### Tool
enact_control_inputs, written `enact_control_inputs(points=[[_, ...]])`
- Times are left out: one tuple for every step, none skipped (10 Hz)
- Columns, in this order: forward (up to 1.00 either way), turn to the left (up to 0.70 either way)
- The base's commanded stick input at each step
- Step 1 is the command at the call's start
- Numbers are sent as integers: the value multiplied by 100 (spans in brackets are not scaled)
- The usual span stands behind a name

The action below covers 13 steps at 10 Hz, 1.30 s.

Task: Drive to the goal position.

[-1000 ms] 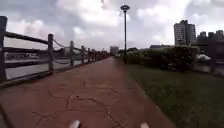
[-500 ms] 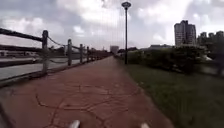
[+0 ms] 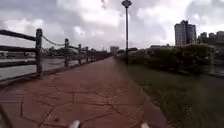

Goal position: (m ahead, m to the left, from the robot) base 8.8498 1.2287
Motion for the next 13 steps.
enact_control_inputs(points=[[70, 0], [70, 0], [70, 0], [70, 0], [70, 0], [70, 0], [70, 0], [70, 16], [70, 35], [70, 30], [70, 17], [70, 5], [70, 0]])
